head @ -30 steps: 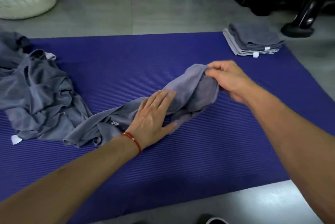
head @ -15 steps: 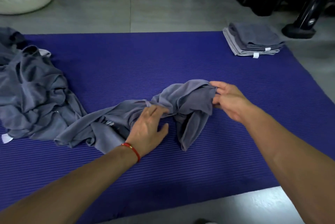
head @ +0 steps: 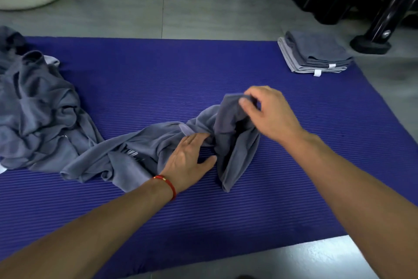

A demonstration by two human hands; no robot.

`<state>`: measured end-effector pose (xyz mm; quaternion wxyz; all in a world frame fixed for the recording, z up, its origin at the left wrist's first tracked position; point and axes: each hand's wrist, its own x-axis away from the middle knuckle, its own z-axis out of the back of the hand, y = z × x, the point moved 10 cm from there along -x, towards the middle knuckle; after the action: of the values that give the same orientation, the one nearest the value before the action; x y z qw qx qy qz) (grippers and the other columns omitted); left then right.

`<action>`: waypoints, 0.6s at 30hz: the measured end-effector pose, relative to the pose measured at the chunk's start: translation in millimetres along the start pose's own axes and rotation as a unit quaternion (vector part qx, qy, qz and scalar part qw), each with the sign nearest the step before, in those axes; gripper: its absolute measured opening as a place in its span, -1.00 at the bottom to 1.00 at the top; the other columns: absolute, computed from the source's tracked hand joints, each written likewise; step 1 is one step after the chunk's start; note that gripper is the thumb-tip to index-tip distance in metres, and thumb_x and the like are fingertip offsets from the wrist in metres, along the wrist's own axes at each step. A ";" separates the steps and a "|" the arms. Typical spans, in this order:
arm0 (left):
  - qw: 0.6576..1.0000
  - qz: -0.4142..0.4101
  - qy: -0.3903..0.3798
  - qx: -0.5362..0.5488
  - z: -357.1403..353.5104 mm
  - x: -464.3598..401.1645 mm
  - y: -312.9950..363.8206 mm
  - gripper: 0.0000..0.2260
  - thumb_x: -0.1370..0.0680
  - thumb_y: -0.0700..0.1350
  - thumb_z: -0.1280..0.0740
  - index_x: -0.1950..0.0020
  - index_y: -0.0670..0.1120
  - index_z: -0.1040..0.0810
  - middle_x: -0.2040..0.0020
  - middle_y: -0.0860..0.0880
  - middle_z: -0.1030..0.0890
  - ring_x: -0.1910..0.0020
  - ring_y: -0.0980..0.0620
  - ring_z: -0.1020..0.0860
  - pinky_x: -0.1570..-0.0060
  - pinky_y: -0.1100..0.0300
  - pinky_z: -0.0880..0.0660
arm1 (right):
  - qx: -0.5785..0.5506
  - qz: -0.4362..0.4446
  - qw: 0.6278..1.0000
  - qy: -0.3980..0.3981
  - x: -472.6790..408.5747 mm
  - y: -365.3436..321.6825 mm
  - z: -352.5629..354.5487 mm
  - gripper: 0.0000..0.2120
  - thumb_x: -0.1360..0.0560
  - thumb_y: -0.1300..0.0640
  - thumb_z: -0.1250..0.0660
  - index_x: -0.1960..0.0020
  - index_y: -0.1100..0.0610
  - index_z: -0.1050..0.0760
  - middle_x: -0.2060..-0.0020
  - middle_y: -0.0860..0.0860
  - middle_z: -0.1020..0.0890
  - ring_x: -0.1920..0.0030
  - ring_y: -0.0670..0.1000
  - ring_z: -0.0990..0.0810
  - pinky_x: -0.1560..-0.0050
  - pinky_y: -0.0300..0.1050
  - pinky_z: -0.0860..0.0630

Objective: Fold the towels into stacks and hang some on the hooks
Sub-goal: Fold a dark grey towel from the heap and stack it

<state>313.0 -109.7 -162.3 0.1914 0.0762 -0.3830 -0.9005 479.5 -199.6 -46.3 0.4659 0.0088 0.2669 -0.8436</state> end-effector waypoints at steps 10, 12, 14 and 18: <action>0.963 0.033 -0.081 0.254 34.0 -22.0 31.4 -0.51 -0.46 0.00 -0.56 -0.33 0.13 -0.46 -0.12 0.16 -0.66 -0.10 0.22 -0.62 -0.06 0.25 -0.59 | -0.096 -0.037 0.989 0.105 -82.3 -71.4 124.3 -0.68 -0.57 -0.05 -0.31 0.18 0.20 -0.52 0.41 0.07 -0.50 0.37 -0.09 -0.37 0.31 -0.03 -0.35; 0.964 0.070 -0.061 0.249 39.6 -16.8 19.7 -0.71 -0.50 -0.05 -0.52 -0.16 0.08 -0.53 0.05 0.14 -0.67 0.07 0.22 -0.64 0.14 0.36 -0.54 | -0.126 -0.074 0.979 0.142 -96.7 -69.4 141.6 -0.63 -0.53 -0.09 -0.31 0.17 0.23 -0.52 0.40 0.00 -0.46 0.36 -0.08 -0.36 0.30 -0.06 -0.31; 0.967 0.113 -0.025 0.225 49.9 -8.7 -1.4 -0.91 -0.54 -0.06 -0.46 0.03 -0.01 -0.58 0.22 0.11 -0.64 0.27 0.21 -0.58 0.32 0.40 -0.43 | -0.143 -0.103 0.971 0.162 -108.3 -68.0 152.3 -0.59 -0.48 -0.15 -0.31 0.15 0.24 -0.52 0.37 0.00 -0.47 0.32 -0.06 -0.40 0.26 -0.04 -0.34; 0.957 0.141 0.046 0.249 88.6 9.4 -27.9 -0.72 -0.63 -0.14 -0.36 0.26 -0.17 -0.47 0.39 -0.05 -0.45 0.46 0.16 -0.34 0.43 0.28 -0.30 | -0.191 -0.149 0.951 0.193 -117.1 -58.5 162.1 -0.65 -0.48 -0.11 -0.33 0.17 0.20 -0.55 0.32 0.01 -0.48 0.28 -0.03 -0.44 0.23 -0.04 -0.35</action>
<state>271.3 -37.3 -120.6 0.3086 0.1081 -0.5925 -0.7362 537.4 -157.6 149.4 0.2679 0.0427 0.5058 -0.8189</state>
